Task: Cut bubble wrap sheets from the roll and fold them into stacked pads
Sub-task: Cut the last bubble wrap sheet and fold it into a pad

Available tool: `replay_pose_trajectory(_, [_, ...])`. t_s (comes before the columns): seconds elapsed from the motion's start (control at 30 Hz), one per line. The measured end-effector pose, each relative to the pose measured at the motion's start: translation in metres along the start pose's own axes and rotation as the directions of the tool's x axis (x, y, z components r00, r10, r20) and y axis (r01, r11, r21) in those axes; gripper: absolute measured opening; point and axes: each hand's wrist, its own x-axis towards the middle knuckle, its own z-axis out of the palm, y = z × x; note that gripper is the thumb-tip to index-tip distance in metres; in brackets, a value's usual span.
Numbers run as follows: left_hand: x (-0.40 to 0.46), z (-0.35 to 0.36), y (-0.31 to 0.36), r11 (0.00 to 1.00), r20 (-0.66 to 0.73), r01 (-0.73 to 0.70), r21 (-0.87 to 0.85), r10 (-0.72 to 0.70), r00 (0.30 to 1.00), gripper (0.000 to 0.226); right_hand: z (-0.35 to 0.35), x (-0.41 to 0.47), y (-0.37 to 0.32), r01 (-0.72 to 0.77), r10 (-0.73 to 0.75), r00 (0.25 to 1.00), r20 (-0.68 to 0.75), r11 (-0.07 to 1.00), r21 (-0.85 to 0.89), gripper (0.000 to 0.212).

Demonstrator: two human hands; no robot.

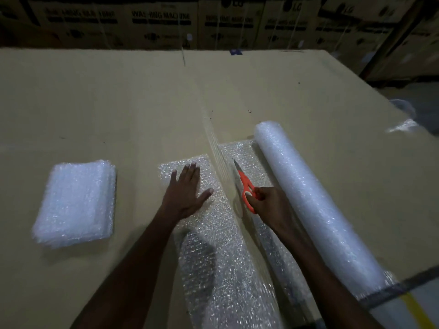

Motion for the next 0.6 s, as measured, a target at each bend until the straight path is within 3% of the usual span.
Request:
replay_pose_trajectory(0.17, [-0.035, -0.003, 0.016, 1.0, -0.12, -0.014, -0.013, 0.012, 0.993, 0.087, 0.005, -0.027, 0.015, 0.04, -0.049, 0.997, -0.067, 0.989, -0.139, 0.037])
replay_pose_trajectory(0.43, [-0.133, 0.049, 0.075, 0.996, -0.079, -0.086, -0.037, 0.083, 0.993, 0.075, 0.031, -0.051, 0.025, -0.045, 0.038, 0.999, -0.031, 0.968, -0.248, 0.03])
replay_pose_trajectory(0.6, [-0.158, 0.06, 0.093, 0.999, -0.034, -0.032, -0.04, 0.03, 0.999, 0.077, 0.032, -0.056, 0.024, -0.029, 0.033, 0.999, 0.011, 0.957, -0.289, 0.035])
